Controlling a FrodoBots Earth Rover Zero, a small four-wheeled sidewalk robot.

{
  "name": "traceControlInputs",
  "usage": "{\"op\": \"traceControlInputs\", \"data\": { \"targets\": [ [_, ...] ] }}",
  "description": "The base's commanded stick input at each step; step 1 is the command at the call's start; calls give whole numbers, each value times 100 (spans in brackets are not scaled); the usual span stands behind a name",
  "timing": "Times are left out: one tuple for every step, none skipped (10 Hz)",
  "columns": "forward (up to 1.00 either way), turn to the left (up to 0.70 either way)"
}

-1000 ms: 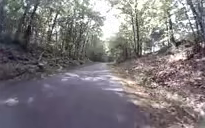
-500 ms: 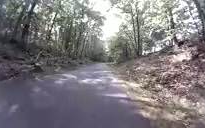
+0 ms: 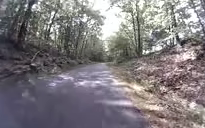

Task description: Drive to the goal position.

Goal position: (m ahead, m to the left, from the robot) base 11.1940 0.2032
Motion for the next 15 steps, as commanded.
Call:
{"op": "traceControlInputs", "data": {
  "targets": [
    [70,0],
    [70,0],
    [70,0],
    [70,0],
    [70,0],
    [70,0],
    [70,0],
    [70,0],
    [70,0],
    [70,0],
    [70,0],
    [70,0],
    [70,0],
    [70,0],
    [70,0]
  ]
}}
